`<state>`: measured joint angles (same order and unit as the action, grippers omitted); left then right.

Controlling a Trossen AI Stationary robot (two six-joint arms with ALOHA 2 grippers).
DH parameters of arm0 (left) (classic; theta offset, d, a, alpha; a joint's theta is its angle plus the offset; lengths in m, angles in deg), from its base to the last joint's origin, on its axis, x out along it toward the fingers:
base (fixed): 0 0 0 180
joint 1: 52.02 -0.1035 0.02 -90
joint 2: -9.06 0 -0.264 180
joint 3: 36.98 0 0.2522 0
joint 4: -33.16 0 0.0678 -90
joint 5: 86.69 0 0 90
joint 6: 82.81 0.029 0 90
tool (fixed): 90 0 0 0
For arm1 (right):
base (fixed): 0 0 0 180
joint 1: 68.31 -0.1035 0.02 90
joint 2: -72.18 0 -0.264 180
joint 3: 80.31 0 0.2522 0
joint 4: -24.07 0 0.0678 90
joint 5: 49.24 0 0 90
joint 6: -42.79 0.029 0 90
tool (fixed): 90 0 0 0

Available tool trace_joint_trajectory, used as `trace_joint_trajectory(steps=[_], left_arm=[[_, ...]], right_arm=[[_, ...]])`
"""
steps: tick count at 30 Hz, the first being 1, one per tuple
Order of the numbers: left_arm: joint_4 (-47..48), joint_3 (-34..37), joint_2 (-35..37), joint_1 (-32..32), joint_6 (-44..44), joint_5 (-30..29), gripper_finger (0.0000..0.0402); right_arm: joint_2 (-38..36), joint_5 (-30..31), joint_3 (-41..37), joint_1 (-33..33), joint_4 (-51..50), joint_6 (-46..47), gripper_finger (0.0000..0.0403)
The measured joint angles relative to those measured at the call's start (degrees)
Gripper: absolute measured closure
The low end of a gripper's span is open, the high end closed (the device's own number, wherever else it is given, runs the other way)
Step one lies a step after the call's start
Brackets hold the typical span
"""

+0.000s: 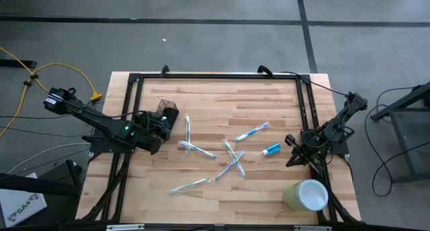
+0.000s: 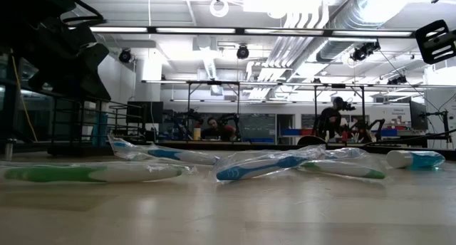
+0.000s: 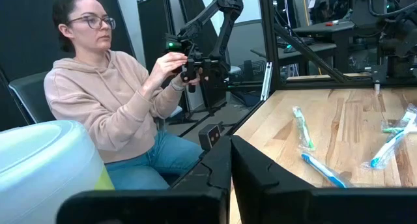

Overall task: Pick & Place toothbrushing station
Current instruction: Put the left blue mouthwash bottle into the black wire organizer, then put the blue mouthwash into the black wire organizer

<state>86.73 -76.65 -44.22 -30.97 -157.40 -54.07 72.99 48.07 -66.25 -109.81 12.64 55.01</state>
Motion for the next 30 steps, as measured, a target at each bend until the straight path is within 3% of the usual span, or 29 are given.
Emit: trace_joint_trajectory(steps=[30], left_arm=[[-2.83, 0.00, 3.32, 0.07, 4.84, -1.40, 0.0275]], right_arm=[[0.01, -0.01, -0.01, -0.02, 0.00, 0.00, 0.0401]])
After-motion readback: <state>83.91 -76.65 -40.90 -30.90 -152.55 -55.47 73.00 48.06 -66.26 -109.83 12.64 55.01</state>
